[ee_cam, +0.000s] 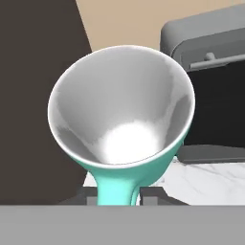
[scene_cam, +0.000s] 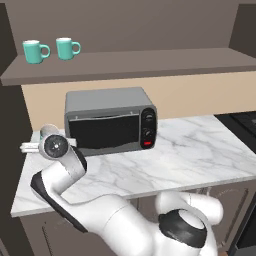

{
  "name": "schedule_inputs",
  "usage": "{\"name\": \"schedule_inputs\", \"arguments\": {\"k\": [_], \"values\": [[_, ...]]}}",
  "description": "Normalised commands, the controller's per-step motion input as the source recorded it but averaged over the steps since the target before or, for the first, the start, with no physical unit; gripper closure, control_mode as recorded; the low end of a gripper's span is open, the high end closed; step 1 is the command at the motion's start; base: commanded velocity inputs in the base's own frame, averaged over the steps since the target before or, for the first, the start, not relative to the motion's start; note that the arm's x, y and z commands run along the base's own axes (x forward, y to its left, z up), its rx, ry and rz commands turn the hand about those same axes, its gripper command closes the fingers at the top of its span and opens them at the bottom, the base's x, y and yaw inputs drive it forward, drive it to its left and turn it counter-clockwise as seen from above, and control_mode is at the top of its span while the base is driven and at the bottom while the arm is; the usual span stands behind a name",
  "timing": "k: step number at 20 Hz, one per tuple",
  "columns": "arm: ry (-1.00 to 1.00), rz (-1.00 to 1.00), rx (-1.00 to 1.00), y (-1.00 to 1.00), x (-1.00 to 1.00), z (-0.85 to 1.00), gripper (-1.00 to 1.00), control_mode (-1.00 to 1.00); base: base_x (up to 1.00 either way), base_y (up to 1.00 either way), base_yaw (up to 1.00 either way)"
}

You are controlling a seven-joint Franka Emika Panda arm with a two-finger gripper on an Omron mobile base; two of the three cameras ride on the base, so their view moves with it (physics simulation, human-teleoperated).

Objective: Pick the mug on the counter and place it in the cabinet with the handle facing the right, like the mugs already inside.

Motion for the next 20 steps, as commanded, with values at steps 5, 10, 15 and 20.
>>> {"name": "schedule_inputs", "arguments": {"k": [5,10,15,20], "values": [[-0.05,0.04,0.11,-0.14,-0.44,0.59,1.0,-1.0,0.0,0.0,0.0],[-0.01,0.13,0.15,-0.18,-0.33,0.56,1.0,-1.0,0.0,0.0,0.0],[0.0,0.13,0.11,-0.2,-0.4,0.42,1.0,-1.0,0.0,0.0,0.0],[0.0,0.1,0.02,-0.17,-0.43,0.28,1.0,-1.0,0.0,0.0,0.0]]}}
